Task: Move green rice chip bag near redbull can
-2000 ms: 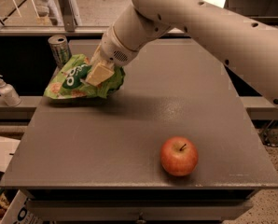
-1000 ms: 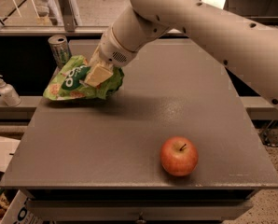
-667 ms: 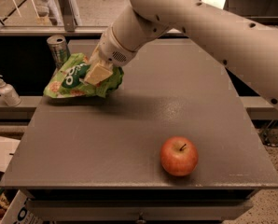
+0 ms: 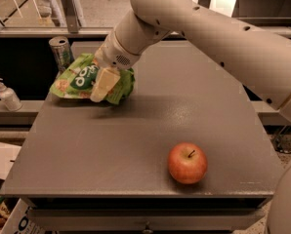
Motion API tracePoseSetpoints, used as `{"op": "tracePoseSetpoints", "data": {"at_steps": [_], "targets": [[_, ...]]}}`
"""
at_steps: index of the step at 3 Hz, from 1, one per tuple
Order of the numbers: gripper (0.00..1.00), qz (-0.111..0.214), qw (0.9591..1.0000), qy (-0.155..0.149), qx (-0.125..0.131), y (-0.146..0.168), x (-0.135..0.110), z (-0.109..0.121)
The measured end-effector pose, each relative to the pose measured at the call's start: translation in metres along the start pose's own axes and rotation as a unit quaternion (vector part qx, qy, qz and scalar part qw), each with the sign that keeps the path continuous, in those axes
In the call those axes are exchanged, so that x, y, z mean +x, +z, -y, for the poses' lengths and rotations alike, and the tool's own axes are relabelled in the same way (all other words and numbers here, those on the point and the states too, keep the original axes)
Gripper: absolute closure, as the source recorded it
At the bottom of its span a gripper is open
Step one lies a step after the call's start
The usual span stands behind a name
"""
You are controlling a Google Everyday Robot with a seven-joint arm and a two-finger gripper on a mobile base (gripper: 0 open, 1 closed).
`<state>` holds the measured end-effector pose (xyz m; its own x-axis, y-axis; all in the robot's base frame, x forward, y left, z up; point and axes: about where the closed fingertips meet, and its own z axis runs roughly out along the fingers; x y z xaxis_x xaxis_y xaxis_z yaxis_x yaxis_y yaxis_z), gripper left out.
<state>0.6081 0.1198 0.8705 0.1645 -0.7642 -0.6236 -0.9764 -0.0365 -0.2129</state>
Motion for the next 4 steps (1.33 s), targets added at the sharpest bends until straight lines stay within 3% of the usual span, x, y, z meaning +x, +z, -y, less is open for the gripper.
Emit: {"op": "tracePoseSetpoints", "data": {"at_steps": [2,4], "targets": [[0.0,0.003,0.9999,0.008,0.012,-0.009,0.002,0.013],[0.0,0.036,0.9983,0.026,0.037,-0.067,0.02,0.016]]}}
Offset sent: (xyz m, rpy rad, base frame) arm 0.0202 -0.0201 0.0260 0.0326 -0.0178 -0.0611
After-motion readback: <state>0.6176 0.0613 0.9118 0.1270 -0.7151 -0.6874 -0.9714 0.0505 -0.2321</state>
